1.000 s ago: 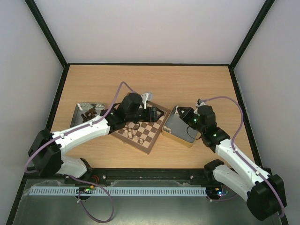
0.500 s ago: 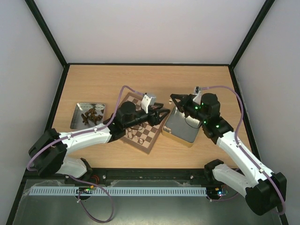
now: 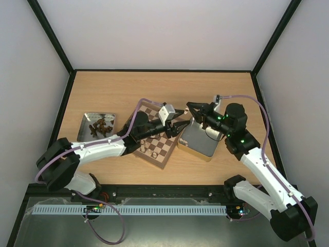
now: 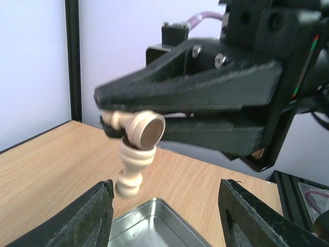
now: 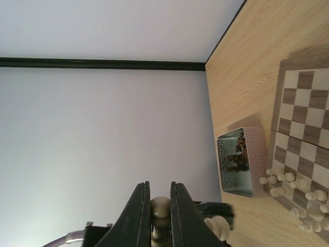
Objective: Set up the chess pieces on the board
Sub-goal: Place the chess piece on the chessboard.
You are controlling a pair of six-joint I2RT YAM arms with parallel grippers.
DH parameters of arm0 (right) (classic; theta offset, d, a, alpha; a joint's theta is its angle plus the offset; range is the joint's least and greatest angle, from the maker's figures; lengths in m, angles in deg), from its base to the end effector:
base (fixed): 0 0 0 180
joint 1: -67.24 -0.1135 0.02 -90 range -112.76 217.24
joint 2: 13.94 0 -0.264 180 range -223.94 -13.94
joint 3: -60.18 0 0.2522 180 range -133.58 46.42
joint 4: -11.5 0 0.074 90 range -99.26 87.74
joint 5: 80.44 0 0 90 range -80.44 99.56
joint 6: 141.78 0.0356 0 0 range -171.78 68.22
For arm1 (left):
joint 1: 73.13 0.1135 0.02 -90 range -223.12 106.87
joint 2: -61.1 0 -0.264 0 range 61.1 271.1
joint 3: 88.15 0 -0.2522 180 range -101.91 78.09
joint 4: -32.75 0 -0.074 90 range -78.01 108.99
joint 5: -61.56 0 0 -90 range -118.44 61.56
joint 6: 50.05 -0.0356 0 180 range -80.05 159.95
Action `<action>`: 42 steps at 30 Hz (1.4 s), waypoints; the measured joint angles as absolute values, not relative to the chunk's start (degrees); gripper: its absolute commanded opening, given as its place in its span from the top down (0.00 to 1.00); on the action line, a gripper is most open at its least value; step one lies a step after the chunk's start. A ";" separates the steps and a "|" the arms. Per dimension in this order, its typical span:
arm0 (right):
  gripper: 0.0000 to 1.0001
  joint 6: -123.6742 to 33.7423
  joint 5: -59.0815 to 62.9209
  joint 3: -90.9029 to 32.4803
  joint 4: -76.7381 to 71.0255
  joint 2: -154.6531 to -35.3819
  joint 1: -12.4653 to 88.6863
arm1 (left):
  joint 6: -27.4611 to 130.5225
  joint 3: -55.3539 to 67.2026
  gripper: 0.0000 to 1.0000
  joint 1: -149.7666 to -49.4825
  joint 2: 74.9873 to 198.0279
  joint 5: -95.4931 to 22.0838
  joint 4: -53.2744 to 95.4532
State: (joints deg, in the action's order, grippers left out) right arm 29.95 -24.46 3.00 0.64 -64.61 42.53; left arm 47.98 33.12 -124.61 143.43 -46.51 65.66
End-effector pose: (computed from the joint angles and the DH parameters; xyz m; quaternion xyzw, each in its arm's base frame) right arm 0.1792 0.1044 0.3384 0.1600 0.7112 0.6491 0.2174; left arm 0.1921 -0.2590 0.2916 0.3478 0.5496 -0.4618 0.6030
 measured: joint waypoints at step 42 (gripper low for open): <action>0.98 -0.34 -4.15 4.40 -0.09 -66.43 40.98 | 52.55 31.02 0.95 -121.51 138.99 -36.54 47.39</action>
State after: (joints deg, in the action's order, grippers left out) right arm -0.34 -4.15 4.40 -0.09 -66.43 40.98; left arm 52.55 31.02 -121.51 138.99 -36.54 47.39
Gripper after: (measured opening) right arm 0.055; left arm 0.120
